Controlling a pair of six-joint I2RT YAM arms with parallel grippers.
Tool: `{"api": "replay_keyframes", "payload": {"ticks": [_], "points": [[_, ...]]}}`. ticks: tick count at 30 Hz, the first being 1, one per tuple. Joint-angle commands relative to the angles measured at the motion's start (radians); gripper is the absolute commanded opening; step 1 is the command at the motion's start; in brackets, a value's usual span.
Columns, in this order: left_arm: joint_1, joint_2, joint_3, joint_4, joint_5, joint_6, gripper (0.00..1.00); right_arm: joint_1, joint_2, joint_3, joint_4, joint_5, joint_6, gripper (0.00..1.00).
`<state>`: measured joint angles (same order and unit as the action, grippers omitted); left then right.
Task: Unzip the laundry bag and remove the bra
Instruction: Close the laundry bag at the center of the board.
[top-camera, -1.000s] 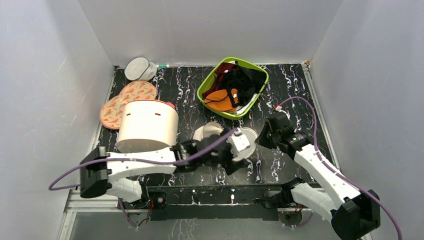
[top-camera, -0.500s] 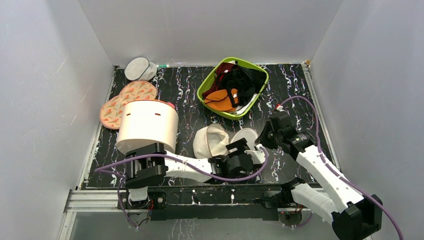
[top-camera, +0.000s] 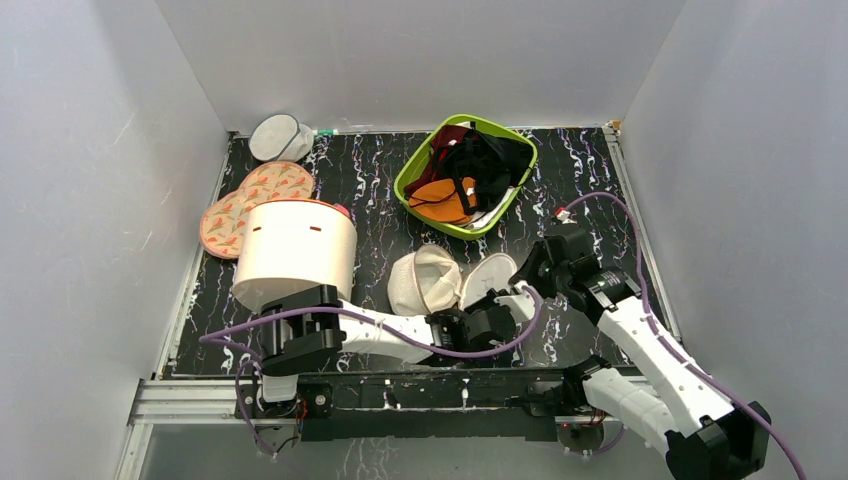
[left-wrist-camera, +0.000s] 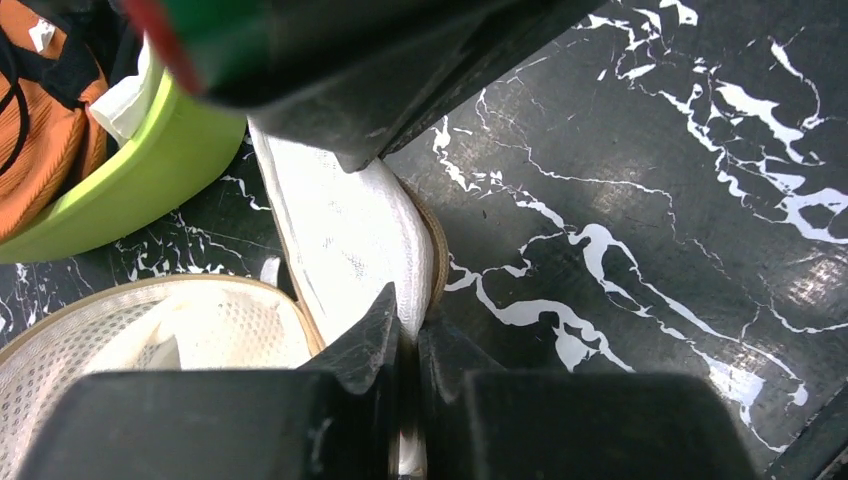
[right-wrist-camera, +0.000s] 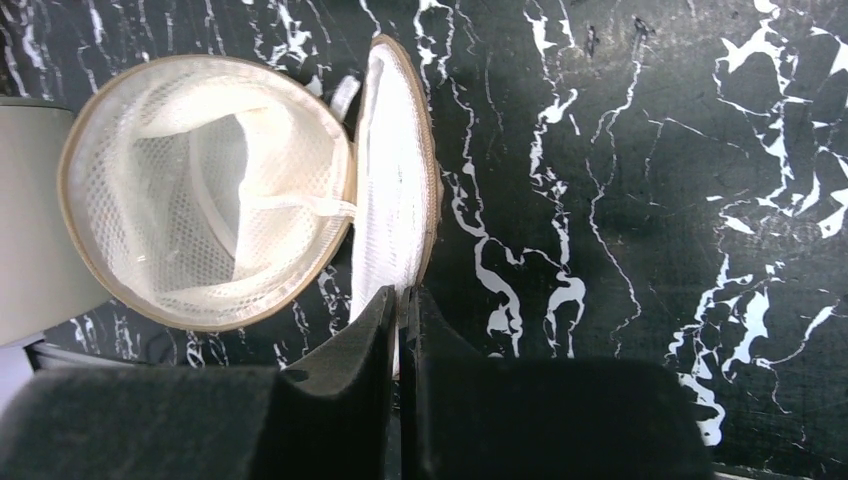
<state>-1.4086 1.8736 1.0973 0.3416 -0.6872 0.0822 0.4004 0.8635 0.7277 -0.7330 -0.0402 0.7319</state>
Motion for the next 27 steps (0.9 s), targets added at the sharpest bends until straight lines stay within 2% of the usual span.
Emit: {"api": "replay_keyframes", "payload": {"ticks": [1,2,3,6,8,11,13,18,22,25,27], "points": [[0.016,-0.118,0.017,-0.051,0.004,-0.103,0.00,0.006,-0.026,0.119,0.043,-0.013,-0.049,0.00],[0.017,-0.152,0.012,-0.062,0.008,-0.131,0.00,0.006,-0.026,0.163,0.035,0.001,-0.073,0.00],[0.020,-0.180,0.007,-0.075,0.022,-0.152,0.00,0.006,-0.022,0.211,0.023,0.019,-0.104,0.05],[0.032,-0.269,-0.016,-0.106,0.051,-0.242,0.00,0.006,-0.004,0.405,-0.048,0.111,-0.173,0.53],[0.056,-0.337,-0.035,-0.127,0.115,-0.341,0.00,0.006,-0.002,0.504,-0.073,0.164,-0.213,0.67],[0.111,-0.440,-0.085,-0.109,0.236,-0.473,0.00,0.006,-0.012,0.603,-0.077,0.208,-0.262,0.75],[0.151,-0.495,-0.139,-0.084,0.299,-0.577,0.00,0.006,-0.022,0.641,-0.076,0.233,-0.281,0.77],[0.269,-0.615,-0.288,0.083,0.524,-0.837,0.00,0.006,-0.039,0.620,-0.055,0.225,-0.298,0.80],[0.286,-0.654,-0.379,0.193,0.574,-0.968,0.00,0.006,-0.041,0.567,-0.038,0.187,-0.285,0.81],[0.313,-0.673,-0.493,0.393,0.603,-1.108,0.00,0.006,-0.043,0.532,-0.023,0.163,-0.277,0.82],[0.322,-0.654,-0.514,0.474,0.627,-1.157,0.00,0.006,-0.039,0.511,-0.018,0.124,-0.275,0.82]]}}
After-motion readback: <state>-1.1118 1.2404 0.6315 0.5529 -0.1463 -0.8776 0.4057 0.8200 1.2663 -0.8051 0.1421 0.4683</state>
